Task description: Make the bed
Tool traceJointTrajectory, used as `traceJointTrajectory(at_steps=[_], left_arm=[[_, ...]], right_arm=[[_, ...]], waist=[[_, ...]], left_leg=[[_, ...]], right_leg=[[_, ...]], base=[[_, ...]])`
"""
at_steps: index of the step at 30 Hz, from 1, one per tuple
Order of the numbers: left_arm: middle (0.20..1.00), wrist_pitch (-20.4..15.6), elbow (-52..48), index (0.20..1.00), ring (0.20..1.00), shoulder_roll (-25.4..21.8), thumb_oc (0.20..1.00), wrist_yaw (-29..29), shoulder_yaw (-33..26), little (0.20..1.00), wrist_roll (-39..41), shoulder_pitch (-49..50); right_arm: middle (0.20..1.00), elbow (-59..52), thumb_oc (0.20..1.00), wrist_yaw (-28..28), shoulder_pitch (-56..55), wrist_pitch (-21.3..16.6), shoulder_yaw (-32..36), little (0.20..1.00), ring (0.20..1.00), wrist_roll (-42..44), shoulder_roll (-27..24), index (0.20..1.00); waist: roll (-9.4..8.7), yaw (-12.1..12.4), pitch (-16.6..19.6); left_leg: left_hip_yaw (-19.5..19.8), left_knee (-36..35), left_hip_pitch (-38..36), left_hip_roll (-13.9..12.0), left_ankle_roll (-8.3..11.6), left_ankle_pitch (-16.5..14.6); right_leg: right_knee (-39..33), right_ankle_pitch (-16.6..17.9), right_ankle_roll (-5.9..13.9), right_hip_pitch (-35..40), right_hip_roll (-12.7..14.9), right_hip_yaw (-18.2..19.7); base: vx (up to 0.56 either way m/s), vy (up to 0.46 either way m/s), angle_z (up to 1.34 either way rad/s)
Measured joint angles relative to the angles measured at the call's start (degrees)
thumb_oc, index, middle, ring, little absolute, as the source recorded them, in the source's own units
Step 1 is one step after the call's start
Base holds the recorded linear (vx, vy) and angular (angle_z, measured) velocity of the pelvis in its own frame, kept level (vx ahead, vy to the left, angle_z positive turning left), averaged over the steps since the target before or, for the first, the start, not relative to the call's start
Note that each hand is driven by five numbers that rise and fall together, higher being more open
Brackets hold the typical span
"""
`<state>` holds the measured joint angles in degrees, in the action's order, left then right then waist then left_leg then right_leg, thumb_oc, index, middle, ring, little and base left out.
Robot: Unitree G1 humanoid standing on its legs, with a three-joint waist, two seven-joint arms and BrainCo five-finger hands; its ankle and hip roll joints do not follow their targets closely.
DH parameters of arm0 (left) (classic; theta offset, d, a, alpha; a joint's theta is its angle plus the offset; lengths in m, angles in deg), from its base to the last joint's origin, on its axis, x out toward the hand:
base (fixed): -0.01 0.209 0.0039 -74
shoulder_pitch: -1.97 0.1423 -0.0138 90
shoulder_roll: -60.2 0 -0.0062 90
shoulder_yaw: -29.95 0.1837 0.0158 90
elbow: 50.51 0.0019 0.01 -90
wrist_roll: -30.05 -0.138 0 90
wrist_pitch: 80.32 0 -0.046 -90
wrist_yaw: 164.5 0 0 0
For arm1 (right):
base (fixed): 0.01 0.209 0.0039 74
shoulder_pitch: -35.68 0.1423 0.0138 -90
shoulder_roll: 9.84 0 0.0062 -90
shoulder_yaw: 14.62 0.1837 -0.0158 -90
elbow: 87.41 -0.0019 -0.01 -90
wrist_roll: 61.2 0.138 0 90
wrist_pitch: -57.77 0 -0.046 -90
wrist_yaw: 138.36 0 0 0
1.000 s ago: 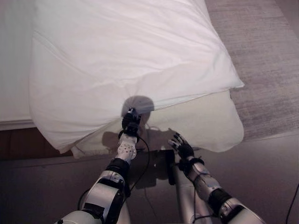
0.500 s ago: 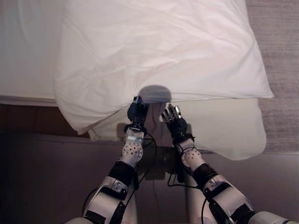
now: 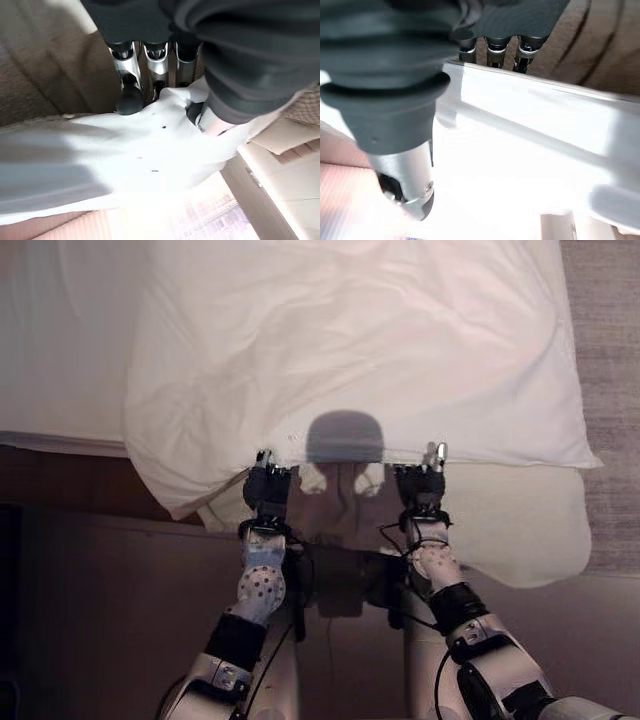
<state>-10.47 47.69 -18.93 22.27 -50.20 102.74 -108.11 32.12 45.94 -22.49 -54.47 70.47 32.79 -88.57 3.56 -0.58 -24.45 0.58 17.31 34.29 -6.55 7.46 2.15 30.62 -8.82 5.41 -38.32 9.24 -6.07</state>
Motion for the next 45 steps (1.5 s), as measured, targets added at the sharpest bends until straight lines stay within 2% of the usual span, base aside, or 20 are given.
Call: traceJointTrajectory(at_steps=[4,7,10,13,16,20,37,45], left_arm=[[0.2,-0.37,-0.37,0.2,0.2,-0.37,0.2,0.74,-2.17,0.2,-0.03,-0.06],[0.2,-0.54,-0.52,0.2,0.2,-0.81,0.2,1.93,-2.76,0.2,-0.07,-0.07],[0.2,-0.46,-2.81,0.2,0.2,-1.56,0.2,4.31,-3.64,0.2,-2.23,0.35],[0.2,-0.65,-6.17,0.2,0.2,-2.5,0.2,5.78,-5.34,0.2,-4.13,1.22],[0.2,-1.3,-7.19,0.2,0.2,-3.15,0.2,6.74,-7.03,0.2,-4.46,1.37],[0.2,-1.71,-7.18,0.2,0.2,-4.19,0.2,7.7,-7.87,0.2,-4.51,1.51],[0.2,-1.99,-7.17,0.2,0.2,-4.5,0.2,7.91,-8.75,0.2,-4.55,1.51],[0.2,-2.0,-7.15,0.2,0.2,-4.54,0.2,7.82,-8.76,0.2,-4.51,1.55]], right_arm=[[1.0,0.44,1.0,-0.26,0.01,-0.07,2.73,1.0,1.0,-0.09,-2.33,1.0],[1.0,4.18,1.0,-2.65,0.76,0.12,4.96,1.0,1.0,-0.21,-3.65,1.0],[1.0,14.17,1.0,-6.78,4.44,2.53,6.89,1.0,1.0,-2.39,-7.41,1.0],[1.0,19.42,1.0,-10.15,7.04,3.3,10.82,1.0,1.0,-2.64,-11.17,1.0],[1.0,24.11,1.0,-12.36,10.18,4.72,12.79,1.0,1.0,-2.97,-15.53,1.0],[1.0,24.66,1.0,-12.84,11.85,5.29,13.51,1.0,1.0,-4.56,-18.61,1.0],[1.0,22.11,1.0,-9.97,11.97,6.42,12.24,1.0,1.0,-4.64,-18.84,1.0],[1.0,23.97,1.0,-7.37,12.26,12.3,7.15,1.0,1.0,-9.12,-19.25,1.0]], waist=[[0.01,-0.07,-0.01],[0.01,0.03,0.0],[-0.02,0.02,0.01],[-0.02,0.16,0.01],[-0.02,0.21,0.01],[-0.02,0.27,0.01],[-0.03,0.2,0.0],[-0.05,0.19,-0.01]], left_leg=[[0.03,0.06,0.01,0.0,-0.01,0.0],[0.08,0.12,0.03,0.0,-0.01,0.0],[0.07,0.33,0.53,0.0,0.01,-0.01],[-0.06,0.28,0.79,0.02,0.01,-0.01],[-0.18,0.3,0.75,0.04,0.03,-0.03],[-0.34,0.31,0.62,0.04,0.04,-0.04],[-0.51,-0.13,0.5,0.38,0.05,-0.09],[-0.47,0.0,0.38,0.52,0.03,-0.09]], right_leg=[[0.28,-0.15,-0.18,-0.12,0.02,0.0],[0.66,-0.29,-0.3,-0.3,0.03,0.02],[1.02,-0.3,-0.32,-0.88,0.03,0.14],[1.15,-0.3,-0.34,-1.36,0.04,0.31],[1.08,-0.25,-0.37,-1.37,0.03,0.46],[1.06,-0.23,-0.4,-1.37,0.03,0.63],[-0.76,1.05,-0.47,-1.36,-0.15,1.73],[-1.01,1.53,-0.5,-1.36,-0.21,2.21]], base=[[0.0,0.0,0.0],[0.0,0.0,0.0],[0.0,0.0,0.0],[0.0,0.0,0.0],[0.0,0.0,0.0],[0.0,0.0,0.0],[0.0,0.003,-0.03],[-0.01,0.0,-0.02]])
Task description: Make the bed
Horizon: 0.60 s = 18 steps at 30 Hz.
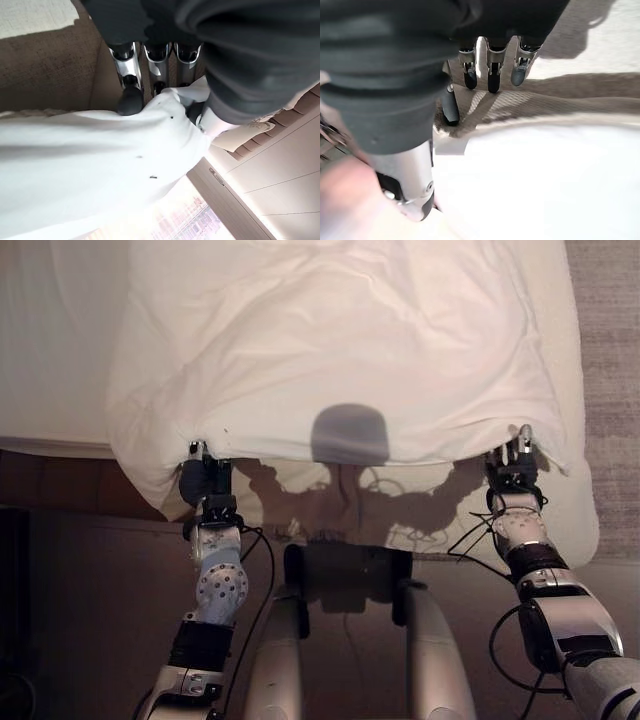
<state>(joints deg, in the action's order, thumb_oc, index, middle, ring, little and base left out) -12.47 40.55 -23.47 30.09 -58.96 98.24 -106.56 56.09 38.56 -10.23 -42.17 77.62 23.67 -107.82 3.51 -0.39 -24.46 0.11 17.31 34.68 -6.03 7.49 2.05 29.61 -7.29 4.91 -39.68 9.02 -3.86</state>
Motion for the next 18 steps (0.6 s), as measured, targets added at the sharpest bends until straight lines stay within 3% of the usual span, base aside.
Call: traceJointTrajectory(at_steps=[10,18], left_arm=[[0.2,0.01,-0.01,0.2,0.2,-0.25,0.2,-0.03,0.03,0.2,0.07,0.15],[0.2,0.09,-0.5,0.2,0.2,-0.53,0.2,-0.41,0.62,0.2,0.06,0.6]], right_arm=[[1.0,16.09,1.0,-3.09,11.81,6.7,-2.98,1.0,1.0,-1.63,-0.47,1.0],[1.0,22.8,1.0,-5.08,17.99,7.91,-2.94,1.0,1.0,-2.99,-0.76,1.0]], waist=[[-0.04,0.35,-0.03],[-0.07,1.53,-0.11]], left_leg=[[0.13,-0.01,0.02,-0.07,-0.03,0.04],[0.29,-0.2,-0.1,-0.09,-0.03,0.09]], right_leg=[[-1.84,1.61,0.21,0.26,-0.61,0.79],[-1.96,1.62,0.22,0.46,-0.63,0.66]], base=[[-0.01,0.003,-0.05],[0.0,0.0,0.0]])
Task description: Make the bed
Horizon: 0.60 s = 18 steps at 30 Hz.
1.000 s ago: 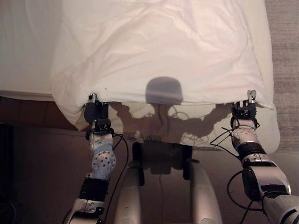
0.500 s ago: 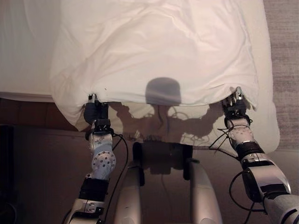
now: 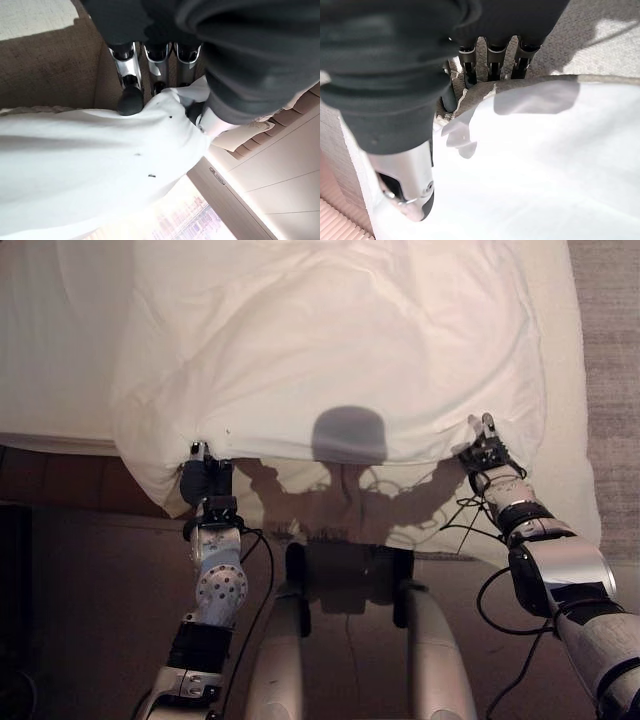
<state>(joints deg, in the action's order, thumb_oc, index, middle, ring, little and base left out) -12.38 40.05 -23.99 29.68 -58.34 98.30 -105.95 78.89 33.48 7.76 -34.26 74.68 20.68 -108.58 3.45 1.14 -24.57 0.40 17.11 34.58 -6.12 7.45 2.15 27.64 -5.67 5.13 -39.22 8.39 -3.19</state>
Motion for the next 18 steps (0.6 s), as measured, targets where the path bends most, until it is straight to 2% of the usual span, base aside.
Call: traceJointTrajectory(at_steps=[9,10,11,18], left_arm=[[0.2,0.25,-1.45,0.2,0.2,-0.15,0.2,-0.03,0.69,0.2,0.0,0.91],[0.2,0.26,-1.48,0.2,0.2,-0.16,0.2,-0.03,0.72,0.2,0.0,0.97],[0.2,0.26,-1.51,0.2,0.2,-0.24,0.2,-0.03,0.92,0.2,0.0,1.07],[0.2,0.29,-1.52,0.2,0.2,-1.24,0.2,-0.07,1.68,0.2,0.02,0.97]], right_arm=[[1.0,2.81,1.0,-3.66,1.76,-0.07,0.83,1.0,1.0,-0.8,-0.85,1.0],[0.777,2.81,0.777,-3.78,1.76,-0.1,1.06,0.777,0.777,-0.8,-0.85,0.777],[0.203,2.81,0.203,-3.93,1.75,-0.13,1.58,0.203,0.203,-0.79,-0.88,0.203],[0.2,2.7,0.2,-4.9,1.3,-1.37,2.54,0.2,0.2,-0.77,-1.6,0.2]], waist=[[0.06,0.25,-0.03],[0.07,0.26,-0.04],[0.09,0.3,-0.05],[0.17,1.11,-0.08]], left_leg=[[0.12,-0.23,-0.1,0.05,-0.17,0.15],[0.12,-0.26,-0.1,0.04,-0.17,0.16],[0.13,-0.3,-0.1,0.04,-0.17,0.16],[0.05,-0.48,-0.26,0.04,-0.17,0.16]], right_leg=[[0.05,0.0,0.0,0.06,0.06,-0.12],[0.04,0.0,0.0,0.06,0.07,-0.14],[0.01,0.0,0.0,0.04,0.07,-0.15],[-0.09,-0.01,0.0,0.06,0.06,-0.12]], base=[[0.0,0.0,0.0],[0.0,0.0,0.0],[0.0,0.0,0.0],[0.0,0.0,0.0]])
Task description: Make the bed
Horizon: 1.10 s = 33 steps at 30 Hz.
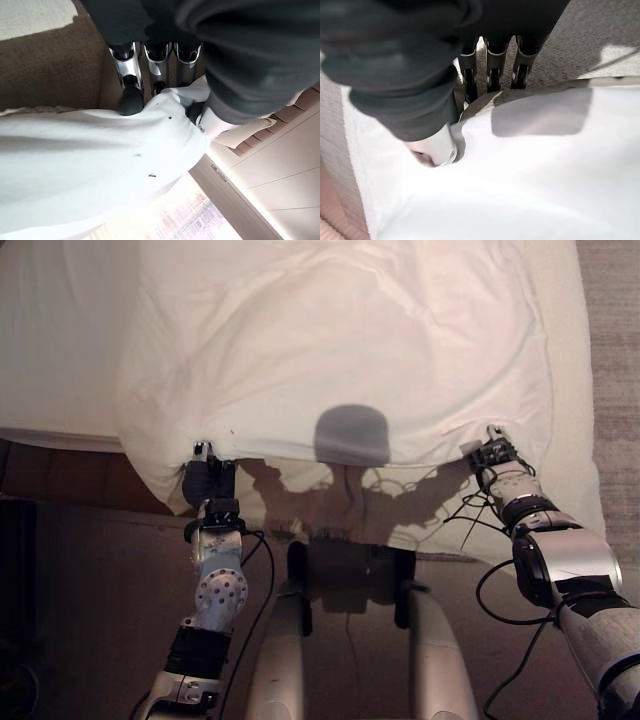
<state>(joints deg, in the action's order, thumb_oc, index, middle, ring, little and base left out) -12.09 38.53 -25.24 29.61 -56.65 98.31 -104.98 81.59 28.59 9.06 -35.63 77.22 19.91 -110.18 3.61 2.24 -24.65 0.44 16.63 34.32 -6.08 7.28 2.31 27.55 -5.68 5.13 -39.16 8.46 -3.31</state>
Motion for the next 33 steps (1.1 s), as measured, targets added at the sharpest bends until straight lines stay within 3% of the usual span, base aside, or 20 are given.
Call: traceJointTrajectory(at_steps=[7,11,13,16,24,25,26,27,28,29,30,33], left_arm=[[0.2,0.0,0.0,0.2,0.2,-0.64,0.2,-0.02,-0.01,0.2,0.01,0.05],[0.2,-0.01,0.0,0.2,0.2,-0.58,0.2,-0.03,-0.08,0.2,0.02,0.19],[0.2,-0.03,-0.01,0.2,0.2,-0.57,0.2,-0.03,-0.13,0.2,0.06,0.23],[0.2,-0.11,0.01,0.2,0.2,-0.31,0.2,-0.4,-1.02,0.2,0.21,0.89],[0.2,-0.58,3.3,0.2,0.2,1.92,0.2,-2.43,-3.05,0.2,5.08,0.57],[0.247,-0.58,4.07,0.247,0.247,1.92,0.247,-2.79,-3.08,0.247,5.17,0.48],[0.379,-0.53,5.25,0.379,0.379,1.91,0.379,-3.44,-3.25,0.379,5.8,0.41],[0.445,-0.51,5.88,0.445,0.445,2.03,0.445,-3.87,-3.36,0.445,6.39,0.32],[0.567,-0.48,6.98,0.567,0.567,2.22,0.567,-4.73,-3.63,0.567,7.1,0.15],[0.953,-0.46,7.74,0.953,0.953,2.44,0.953,-5.56,-3.9,0.953,7.56,0.03],[1.0,-0.38,8.52,1.0,1.0,2.47,1.0,-6.32,-4.07,1.0,8.07,-0.02],[1.0,-0.01,10.27,1.0,1.0,2.35,1.0,-8.71,-5.1,1.0,9.6,-0.66]], right_arm=[[0.2,-5.13,0.2,0.28,-2.99,-0.56,-0.14,0.2,0.2,0.07,0.05,0.2],[0.2,-12.55,0.2,1.07,-6.93,-2.91,-0.53,0.2,0.2,0.36,0.81,0.2],[0.2,-17.71,0.2,1.69,-10.01,-4.42,-0.53,0.2,0.2,0.81,1.53,0.2],[0.2,-34.27,0.2,2.99,-19.47,-8.36,-0.82,0.2,0.2,1.67,3.91,0.2],[0.2,-56.73,0.2,6.64,-35.14,-15.52,-1.3,0.2,0.2,1.85,9.94,0.2],[0.2,-58.58,0.2,7.1,-36.37,-15.92,-1.44,0.2,0.2,1.85,10.4,0.2],[0.2,-60.52,0.2,7.96,-37.61,-16.47,-1.66,0.2,0.2,1.85,10.84,0.2],[0.2,-61.16,0.2,8.53,-38.07,-16.64,-1.67,0.2,0.2,1.85,10.86,0.2],[0.2,-61.89,0.2,9.24,-38.53,-16.76,-1.59,0.2,0.2,1.86,10.85,0.2],[0.2,-63.33,0.2,9.61,-39.2,-16.86,-1.55,0.2,0.2,1.87,11.05,0.2],[0.2,-64.78,0.2,10.29,-40.24,-17.22,-1.79,0.2,0.2,1.86,11.35,0.2],[0.2,-69.83,0.2,11.67,-42.75,-17.62,-2.46,0.2,0.2,1.89,12.11,0.2]], waist=[[0.0,0.11,0.0],[0.0,-0.05,0.0],[-0.01,-0.14,0.0],[-0.04,-0.86,0.02],[-0.27,-3.81,0.13],[-0.25,-3.84,0.14],[-0.29,-4.28,0.16],[-0.31,-4.63,0.17],[-0.35,-4.95,0.19],[-0.35,-4.65,0.2],[-0.49,-4.91,0.27],[-1.77,-4.69,1.28]], left_leg=[[-0.11,-0.17,-0.52,0.02,0.0,0.0],[-0.22,-0.26,-0.68,0.02,-0.01,-0.01],[-0.23,-0.27,-0.67,0.03,-0.02,-0.01],[-0.2,-0.45,-0.67,0.04,-0.01,-0.01],[-0.26,-0.63,-1.3,0.05,-0.13,-0.13],[-0.29,-0.68,-1.3,0.04,-0.17,-0.15],[-0.3,-0.75,-1.29,0.04,-0.31,-0.23],[-0.32,-0.84,-1.3,0.04,-0.32,-0.24],[-0.36,-0.91,-1.31,0.03,-0.32,-0.24],[-0.4,-0.98,-1.27,0.03,-0.32,-0.25],[-0.45,-1.05,-1.27,0.02,-0.3,-0.26],[-0.53,-0.98,-0.56,0.06,-0.09,-0.42]], right_leg=[[-0.07,0.0,0.0,0.4,0.01,0.1],[-0.2,0.0,0.0,0.49,-0.03,0.22],[-0.27,0.0,0.0,0.49,-0.04,0.28],[-0.37,-0.01,0.01,0.53,-0.04,0.23],[-0.55,-0.03,0.05,1.0,-0.13,0.47],[-0.61,-0.03,0.05,0.99,-0.15,0.49],[-0.66,-0.03,0.06,0.98,-0.15,0.52],[-0.74,-0.01,0.1,0.97,-0.15,0.54],[-0.82,0.0,0.12,0.91,-0.18,0.59],[-0.85,-0.01,0.16,0.85,-0.18,0.61],[-0.88,-0.01,0.16,0.76,-0.22,0.68],[-0.84,-0.01,0.24,-0.24,-0.35,1.23]], base=[[0.0,0.0,0.0],[0.0,0.0,0.0],[0.0,-0.015,0.0],[0.0,0.0,0.0],[0.0,0.0,0.0],[0.0,0.0,0.0],[0.0,0.0,0.0],[0.0,0.0,0.0],[0.0,0.0,0.0],[0.0,0.0,0.0],[0.0,0.0,0.0],[0.0,-0.005,-0.07]])
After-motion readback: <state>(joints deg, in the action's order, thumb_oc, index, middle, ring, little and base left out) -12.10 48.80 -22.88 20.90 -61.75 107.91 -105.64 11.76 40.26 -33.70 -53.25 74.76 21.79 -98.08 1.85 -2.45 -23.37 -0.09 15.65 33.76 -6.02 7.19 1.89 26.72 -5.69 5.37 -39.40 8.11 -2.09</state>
